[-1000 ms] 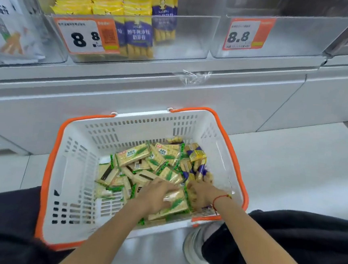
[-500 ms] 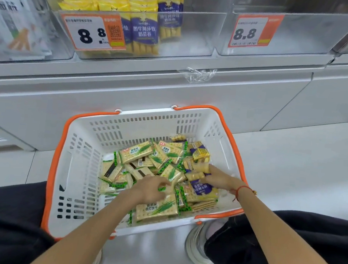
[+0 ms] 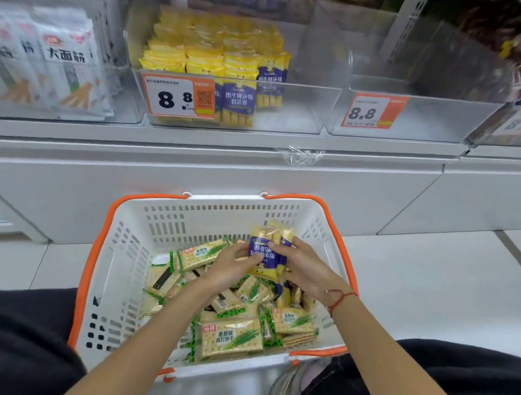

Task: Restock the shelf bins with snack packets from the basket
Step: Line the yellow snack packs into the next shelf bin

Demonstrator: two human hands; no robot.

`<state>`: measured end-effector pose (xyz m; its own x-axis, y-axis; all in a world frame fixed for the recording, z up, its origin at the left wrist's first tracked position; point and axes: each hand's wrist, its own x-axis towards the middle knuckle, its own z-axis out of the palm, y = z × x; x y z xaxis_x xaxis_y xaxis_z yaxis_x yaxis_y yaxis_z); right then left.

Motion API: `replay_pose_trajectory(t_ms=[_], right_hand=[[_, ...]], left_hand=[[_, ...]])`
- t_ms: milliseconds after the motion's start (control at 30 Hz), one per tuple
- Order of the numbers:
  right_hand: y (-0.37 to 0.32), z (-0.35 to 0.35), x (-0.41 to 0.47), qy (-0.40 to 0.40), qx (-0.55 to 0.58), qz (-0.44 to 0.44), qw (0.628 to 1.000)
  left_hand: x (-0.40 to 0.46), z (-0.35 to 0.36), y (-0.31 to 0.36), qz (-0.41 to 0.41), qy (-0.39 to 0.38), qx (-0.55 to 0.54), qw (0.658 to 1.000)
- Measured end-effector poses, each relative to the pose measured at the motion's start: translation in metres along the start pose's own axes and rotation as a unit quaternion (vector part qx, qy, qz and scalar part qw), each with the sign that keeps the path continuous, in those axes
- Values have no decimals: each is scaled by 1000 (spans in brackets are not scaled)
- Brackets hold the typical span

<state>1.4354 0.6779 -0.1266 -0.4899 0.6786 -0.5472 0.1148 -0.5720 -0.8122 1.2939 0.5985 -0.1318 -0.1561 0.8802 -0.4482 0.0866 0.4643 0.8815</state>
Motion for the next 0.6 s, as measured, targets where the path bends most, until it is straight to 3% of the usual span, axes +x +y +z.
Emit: replay_pose_trajectory(t_ms=[167,300,467,600], right_hand=[[-25,18,-8,-26,-43,0,999],[-50,15,-14,29,-71,-16,997],[-91,9,-31,43,-186,-20,981],[-119,13,-41,80,-238,-44,967]], left_hand=[[-6,-22,2,28,70,-79,994],[-9,-38,14,34,90,-194,976],[-8,-46,25,39,70,-250,965],[-10,-49,25,-6,38,-270,962]])
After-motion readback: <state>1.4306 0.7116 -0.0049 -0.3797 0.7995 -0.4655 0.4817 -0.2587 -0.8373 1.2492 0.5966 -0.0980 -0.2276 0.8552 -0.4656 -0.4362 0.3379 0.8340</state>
